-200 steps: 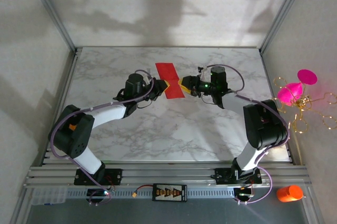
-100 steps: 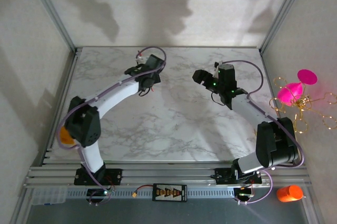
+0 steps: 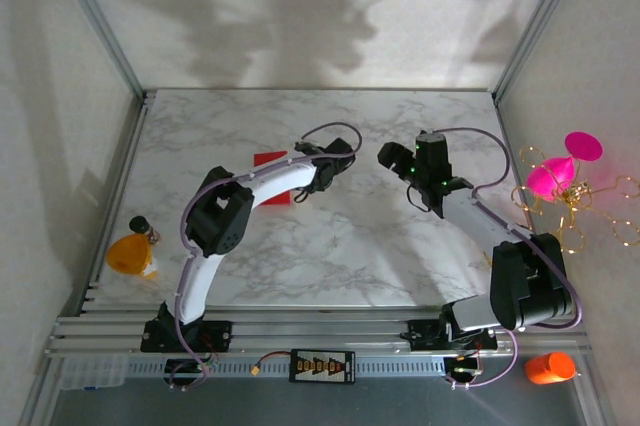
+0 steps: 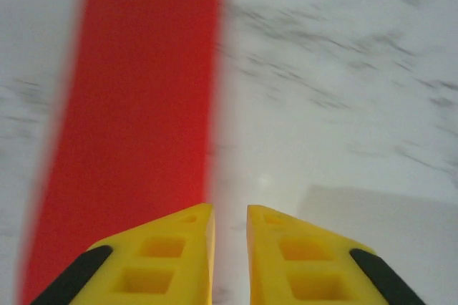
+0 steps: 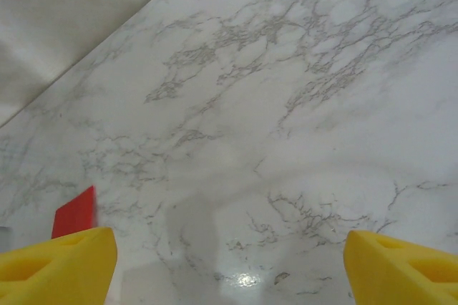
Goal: Fold a paper plane with a square sheet of paper (pick it up from the middle)
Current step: Turn over the paper at the center of the table.
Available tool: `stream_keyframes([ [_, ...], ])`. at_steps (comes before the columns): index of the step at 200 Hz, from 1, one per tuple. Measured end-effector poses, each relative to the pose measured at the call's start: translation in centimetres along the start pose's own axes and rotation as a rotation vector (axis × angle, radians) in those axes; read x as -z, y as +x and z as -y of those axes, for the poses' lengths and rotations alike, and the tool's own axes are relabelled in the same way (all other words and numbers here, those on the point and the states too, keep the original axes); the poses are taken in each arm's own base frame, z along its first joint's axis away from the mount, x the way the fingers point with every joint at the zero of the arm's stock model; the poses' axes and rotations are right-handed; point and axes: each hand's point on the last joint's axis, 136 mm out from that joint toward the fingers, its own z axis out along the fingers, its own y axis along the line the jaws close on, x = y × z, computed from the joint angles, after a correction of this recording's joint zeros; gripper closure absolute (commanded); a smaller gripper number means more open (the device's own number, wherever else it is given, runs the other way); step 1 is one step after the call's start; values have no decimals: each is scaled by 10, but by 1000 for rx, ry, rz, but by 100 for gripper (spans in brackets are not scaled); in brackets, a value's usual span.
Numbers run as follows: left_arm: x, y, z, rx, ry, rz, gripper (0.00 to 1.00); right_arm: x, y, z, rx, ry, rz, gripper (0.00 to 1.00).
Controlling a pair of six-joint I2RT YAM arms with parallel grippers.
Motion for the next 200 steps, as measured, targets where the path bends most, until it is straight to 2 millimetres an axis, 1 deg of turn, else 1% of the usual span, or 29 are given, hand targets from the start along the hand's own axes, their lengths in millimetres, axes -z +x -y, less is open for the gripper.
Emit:
stream_keyframes([
  [13, -3, 8, 19, 23, 91, -38, 73, 0, 0, 0, -8, 0, 0, 18],
  [29, -6, 12, 34, 70, 200, -74, 69, -1, 2, -1, -18, -5, -8, 19],
  [42, -7, 16, 36, 111, 277, -108, 63, -6, 7, -1, -22, -17, -30, 21],
  [56, -2, 13, 28, 178, 361, -131, 57, -16, 18, -3, -22, -34, -72, 22],
  [74, 13, -6, 1, 300, 454, -105, 50, -34, 45, -10, -3, -61, -175, 25],
  [84, 23, -23, -23, 382, 491, -61, 46, -46, 61, -22, 16, -87, -237, 30],
  [89, 28, -29, -34, 421, 502, -40, 44, -52, 70, -30, 28, -104, -269, 32],
  [101, 37, -47, -69, 528, 519, 27, 39, -65, 93, -54, 71, -156, -345, 37],
  [114, 43, -58, -105, 630, 520, 86, 32, -75, 116, -83, 120, -215, -411, 42],
  [121, 43, -59, -122, 679, 513, 109, 27, -80, 128, -101, 147, -250, -445, 44],
  [133, 40, -55, -150, 749, 487, 136, 20, -86, 148, -129, 189, -302, -490, 47],
  [145, 35, -44, -172, 807, 456, 144, 13, -91, 165, -152, 222, -343, -520, 49],
  [157, 29, -33, -191, 863, 431, 147, 9, -95, 182, -172, 246, -376, -550, 50],
  [178, 26, -20, -210, 922, 410, 158, 4, -107, 204, -193, 273, -394, -593, 53],
  [200, 28, -17, -217, 938, 414, 177, 1, -123, 222, -208, 302, -403, -630, 53],
])
